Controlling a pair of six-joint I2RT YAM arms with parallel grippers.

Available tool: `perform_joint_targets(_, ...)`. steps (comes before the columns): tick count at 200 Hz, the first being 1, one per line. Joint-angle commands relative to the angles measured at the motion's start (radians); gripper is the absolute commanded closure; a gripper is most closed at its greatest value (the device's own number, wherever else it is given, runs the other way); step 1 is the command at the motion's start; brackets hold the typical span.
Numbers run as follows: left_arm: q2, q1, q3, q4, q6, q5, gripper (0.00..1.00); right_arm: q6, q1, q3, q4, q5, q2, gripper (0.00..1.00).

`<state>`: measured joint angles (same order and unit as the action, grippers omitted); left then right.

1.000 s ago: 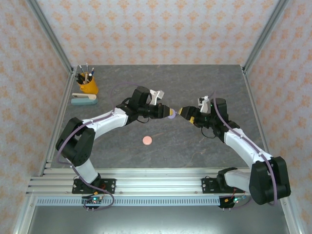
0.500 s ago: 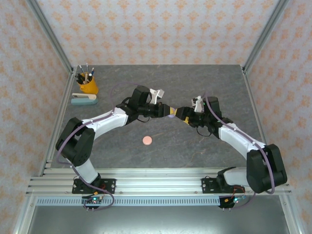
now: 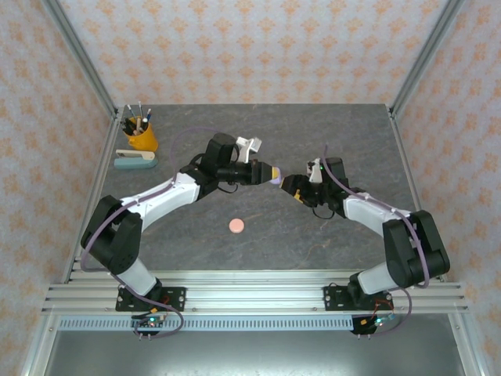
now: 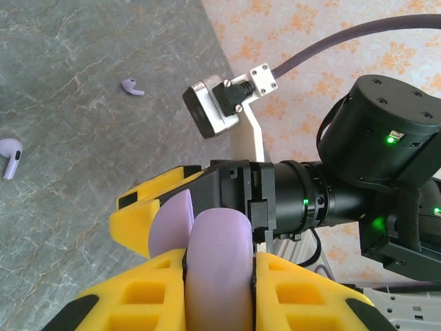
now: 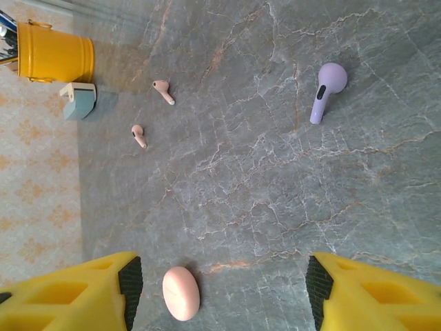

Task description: Insert the wireless bluetooth earbuds into the charging case

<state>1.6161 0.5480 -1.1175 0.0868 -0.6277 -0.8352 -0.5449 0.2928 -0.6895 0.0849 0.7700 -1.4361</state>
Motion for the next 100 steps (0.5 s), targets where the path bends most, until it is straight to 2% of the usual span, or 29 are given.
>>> perform_joint_targets(1,-0.017,0.004,-0.026,0.019,0.019,-0.028,1.00,0.024,-0.029,-0.017,-0.030,-0.005,0.087,0.34)
perform_joint_targets(40,0.023,0.003,-0.039,0.040,0.012,-0.059,1.00,0.066,-0.063,0.025,-0.075,0.103,0.245,0.34)
perform_joint_targets(62,0.044,0.003,-0.068,0.035,0.013,-0.096,1.00,0.121,-0.064,0.010,-0.109,0.163,0.276,0.35)
perform_joint_targets(100,0.068,0.003,-0.113,-0.003,0.028,-0.138,1.00,0.177,-0.063,-0.022,-0.149,0.187,0.257,0.40)
